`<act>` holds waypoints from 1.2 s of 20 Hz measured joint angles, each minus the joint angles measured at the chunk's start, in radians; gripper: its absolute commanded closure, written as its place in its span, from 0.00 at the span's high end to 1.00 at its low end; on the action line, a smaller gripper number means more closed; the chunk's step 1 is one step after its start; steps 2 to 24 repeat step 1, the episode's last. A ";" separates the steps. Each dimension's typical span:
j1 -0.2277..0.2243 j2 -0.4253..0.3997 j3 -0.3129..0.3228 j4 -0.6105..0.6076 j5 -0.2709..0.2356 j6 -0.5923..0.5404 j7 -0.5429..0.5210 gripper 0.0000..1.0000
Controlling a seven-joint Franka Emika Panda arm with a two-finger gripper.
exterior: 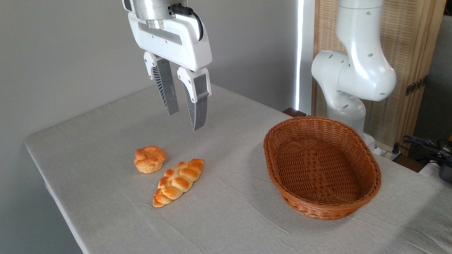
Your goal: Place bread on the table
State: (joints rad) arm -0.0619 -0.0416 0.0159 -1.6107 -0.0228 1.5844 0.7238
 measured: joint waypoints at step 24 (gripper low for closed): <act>0.000 0.000 0.000 0.000 0.000 0.000 0.000 1.00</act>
